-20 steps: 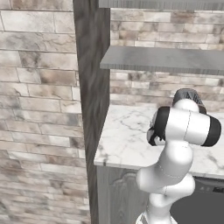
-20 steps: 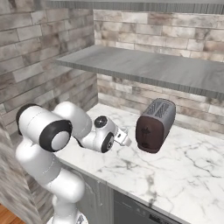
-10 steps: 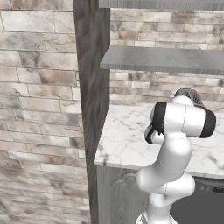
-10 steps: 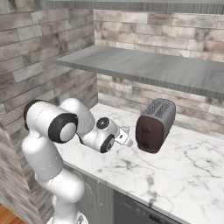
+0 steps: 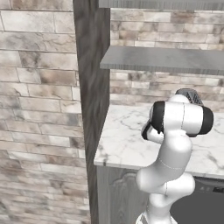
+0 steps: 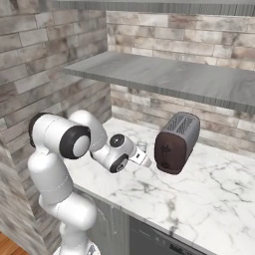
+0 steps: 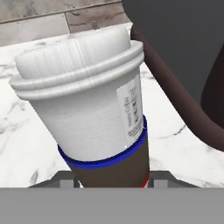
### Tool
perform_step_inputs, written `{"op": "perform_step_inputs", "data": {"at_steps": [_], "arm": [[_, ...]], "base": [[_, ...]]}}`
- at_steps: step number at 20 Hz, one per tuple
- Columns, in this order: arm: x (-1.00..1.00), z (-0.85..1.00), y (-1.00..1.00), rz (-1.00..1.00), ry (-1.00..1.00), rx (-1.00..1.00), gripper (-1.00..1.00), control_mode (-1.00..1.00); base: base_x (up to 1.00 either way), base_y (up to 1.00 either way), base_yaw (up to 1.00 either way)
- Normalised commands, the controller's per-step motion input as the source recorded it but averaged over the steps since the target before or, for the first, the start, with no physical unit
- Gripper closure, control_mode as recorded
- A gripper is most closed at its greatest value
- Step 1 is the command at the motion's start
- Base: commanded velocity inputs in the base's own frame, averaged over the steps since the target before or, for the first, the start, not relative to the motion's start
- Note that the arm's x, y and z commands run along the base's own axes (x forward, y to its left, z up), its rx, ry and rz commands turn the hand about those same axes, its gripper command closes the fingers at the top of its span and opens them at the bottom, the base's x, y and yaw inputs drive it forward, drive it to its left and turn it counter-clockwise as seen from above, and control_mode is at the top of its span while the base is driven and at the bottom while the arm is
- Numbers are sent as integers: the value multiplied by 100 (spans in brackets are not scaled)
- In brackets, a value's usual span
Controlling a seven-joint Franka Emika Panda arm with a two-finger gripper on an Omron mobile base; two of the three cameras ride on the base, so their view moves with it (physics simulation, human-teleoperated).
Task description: Move the drinks to the dining counter.
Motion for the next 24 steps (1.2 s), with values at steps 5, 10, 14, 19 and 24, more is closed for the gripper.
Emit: {"op": "perform_step_inputs", "data": {"at_steps": [5,10,14,19,24], "arm": [[1,0,0,0,0,0,100,-100],[-9,5,0,0,-13,0,100,-100],[-40,36,0,4,-19,-3,100,-100],[-65,25,0,5,-2,-2,100,-100],[-84,63,-7,1,1,0,100,-100]], "base": [[0,0,0],[0,0,0],[0,0,0],[0,0,0],[0,0,0]]}}
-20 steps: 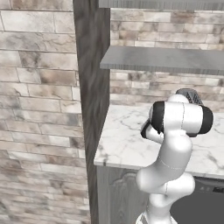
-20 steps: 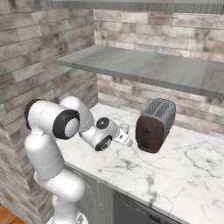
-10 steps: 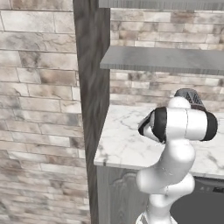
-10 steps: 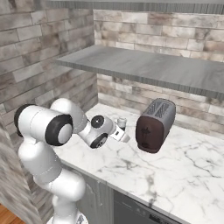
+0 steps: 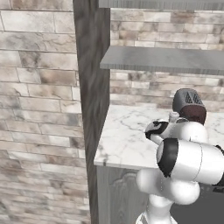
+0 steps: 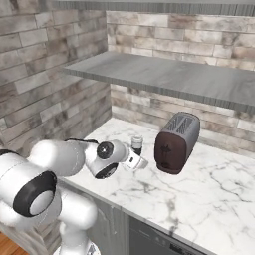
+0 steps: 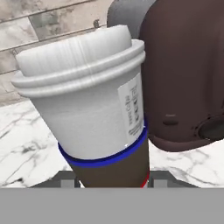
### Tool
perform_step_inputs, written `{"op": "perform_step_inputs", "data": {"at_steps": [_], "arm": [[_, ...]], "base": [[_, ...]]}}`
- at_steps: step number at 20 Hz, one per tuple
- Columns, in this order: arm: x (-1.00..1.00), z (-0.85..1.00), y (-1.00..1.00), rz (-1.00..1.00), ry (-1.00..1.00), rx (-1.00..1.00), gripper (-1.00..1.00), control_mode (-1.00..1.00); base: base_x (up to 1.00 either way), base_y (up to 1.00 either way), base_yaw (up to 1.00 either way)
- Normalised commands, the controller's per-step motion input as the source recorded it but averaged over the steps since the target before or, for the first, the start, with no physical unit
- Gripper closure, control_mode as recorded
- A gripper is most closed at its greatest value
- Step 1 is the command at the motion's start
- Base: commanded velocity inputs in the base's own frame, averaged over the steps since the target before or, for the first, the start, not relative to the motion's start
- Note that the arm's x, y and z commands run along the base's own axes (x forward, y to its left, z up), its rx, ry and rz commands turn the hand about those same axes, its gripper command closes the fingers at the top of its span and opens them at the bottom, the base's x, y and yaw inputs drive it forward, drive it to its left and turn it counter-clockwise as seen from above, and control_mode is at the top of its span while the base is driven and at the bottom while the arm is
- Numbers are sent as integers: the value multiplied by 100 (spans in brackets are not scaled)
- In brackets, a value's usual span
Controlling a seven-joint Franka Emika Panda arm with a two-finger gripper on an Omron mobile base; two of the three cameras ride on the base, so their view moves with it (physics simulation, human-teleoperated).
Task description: Move the drinks to the dining counter.
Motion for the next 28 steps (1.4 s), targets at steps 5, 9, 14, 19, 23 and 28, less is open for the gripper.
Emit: {"op": "perform_step_inputs", "data": {"at_steps": [5,9,14,19,23,28], "arm": [[-54,100,-14,5,14,4,100,-100],[-47,84,-1,13,31,2,100,-100],[-40,41,13,29,39,0,100,-100],[-45,5,16,48,17,0,100,-100],[-46,0,10,65,-2,1,100,-100],[-26,0,0,68,-15,1,100,-100]], "base": [[0,0,0],[0,0,0],[0,0,0],[0,0,0],[0,0,0],[0,0,0]]}}
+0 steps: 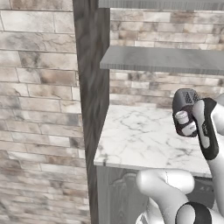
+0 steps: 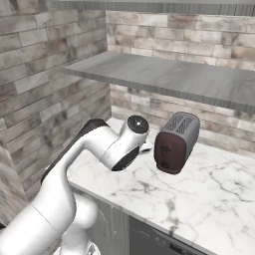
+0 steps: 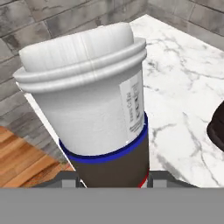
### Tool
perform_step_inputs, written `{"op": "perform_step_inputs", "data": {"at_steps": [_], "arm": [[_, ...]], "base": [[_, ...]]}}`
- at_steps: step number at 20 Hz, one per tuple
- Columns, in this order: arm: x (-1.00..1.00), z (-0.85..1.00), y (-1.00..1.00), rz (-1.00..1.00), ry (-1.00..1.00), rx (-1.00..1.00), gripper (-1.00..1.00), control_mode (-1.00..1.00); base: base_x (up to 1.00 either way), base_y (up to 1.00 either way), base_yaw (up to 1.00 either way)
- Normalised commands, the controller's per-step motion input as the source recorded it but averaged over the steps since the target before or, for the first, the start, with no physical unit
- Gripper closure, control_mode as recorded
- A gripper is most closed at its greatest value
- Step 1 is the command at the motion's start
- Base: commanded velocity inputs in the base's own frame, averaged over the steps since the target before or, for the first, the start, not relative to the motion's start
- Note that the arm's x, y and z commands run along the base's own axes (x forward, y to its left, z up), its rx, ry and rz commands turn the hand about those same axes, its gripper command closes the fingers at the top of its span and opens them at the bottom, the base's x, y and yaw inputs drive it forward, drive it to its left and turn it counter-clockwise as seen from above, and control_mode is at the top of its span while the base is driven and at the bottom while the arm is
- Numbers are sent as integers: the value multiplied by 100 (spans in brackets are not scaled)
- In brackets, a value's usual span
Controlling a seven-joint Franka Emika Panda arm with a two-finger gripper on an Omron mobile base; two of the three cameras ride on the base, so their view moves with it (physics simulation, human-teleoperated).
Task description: Move the drinks to the dining counter.
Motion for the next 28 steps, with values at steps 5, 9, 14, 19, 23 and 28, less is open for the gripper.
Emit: {"op": "perform_step_inputs", "data": {"at_steps": [5,9,14,19,23,28], "arm": [[-47,0,5,45,-27,0,100,-100],[-54,-6,1,22,-29,0,100,-100],[-25,-21,15,11,-20,0,100,-100],[-1,-15,26,4,-14,0,100,-100],[0,0,0,0,0,0,100,100],[0,0,0,0,0,0,100,100]], "base": [[0,0,0],[0,0,0],[0,0,0],[0,0,0],[4,8,0],[-21,0,1]]}}
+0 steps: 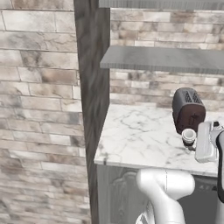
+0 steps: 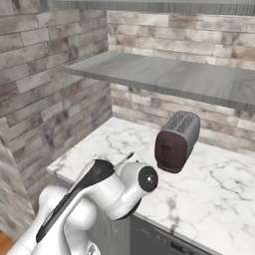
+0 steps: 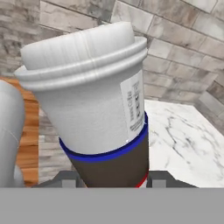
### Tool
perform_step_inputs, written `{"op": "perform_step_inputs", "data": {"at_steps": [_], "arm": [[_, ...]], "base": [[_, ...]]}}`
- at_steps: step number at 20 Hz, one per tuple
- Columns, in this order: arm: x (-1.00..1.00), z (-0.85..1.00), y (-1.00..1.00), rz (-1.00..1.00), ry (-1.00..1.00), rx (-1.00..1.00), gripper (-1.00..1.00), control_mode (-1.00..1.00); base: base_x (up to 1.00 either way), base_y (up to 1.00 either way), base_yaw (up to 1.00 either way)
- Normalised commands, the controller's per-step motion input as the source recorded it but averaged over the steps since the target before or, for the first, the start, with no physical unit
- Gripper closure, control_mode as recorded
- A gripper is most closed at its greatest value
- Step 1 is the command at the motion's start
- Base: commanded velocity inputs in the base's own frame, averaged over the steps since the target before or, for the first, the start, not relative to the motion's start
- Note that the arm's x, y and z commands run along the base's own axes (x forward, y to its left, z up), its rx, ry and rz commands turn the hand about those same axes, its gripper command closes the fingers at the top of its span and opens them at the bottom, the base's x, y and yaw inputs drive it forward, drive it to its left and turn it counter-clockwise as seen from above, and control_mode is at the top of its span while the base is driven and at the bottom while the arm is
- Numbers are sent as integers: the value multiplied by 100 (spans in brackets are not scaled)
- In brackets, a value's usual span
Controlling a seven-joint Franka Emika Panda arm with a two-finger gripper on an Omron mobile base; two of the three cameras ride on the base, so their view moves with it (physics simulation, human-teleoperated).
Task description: Move the drinks to the dining counter.
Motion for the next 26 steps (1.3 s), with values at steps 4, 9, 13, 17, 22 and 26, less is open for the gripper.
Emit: {"op": "perform_step_inputs", "data": {"at_steps": [4,9,13,17,22,26], "arm": [[0,0,0,0,0,0,100,100],[0,0,0,0,0,0,100,100],[0,0,0,0,0,0,100,100],[0,0,0,0,0,0,100,100],[0,0,0,0,0,0,100,100],[0,0,0,0,0,0,100,100]], "base": [[-91,1,10],[-100,8,21],[-78,8,39],[-26,16,53],[-10,20,63],[-7,15,61]]}}
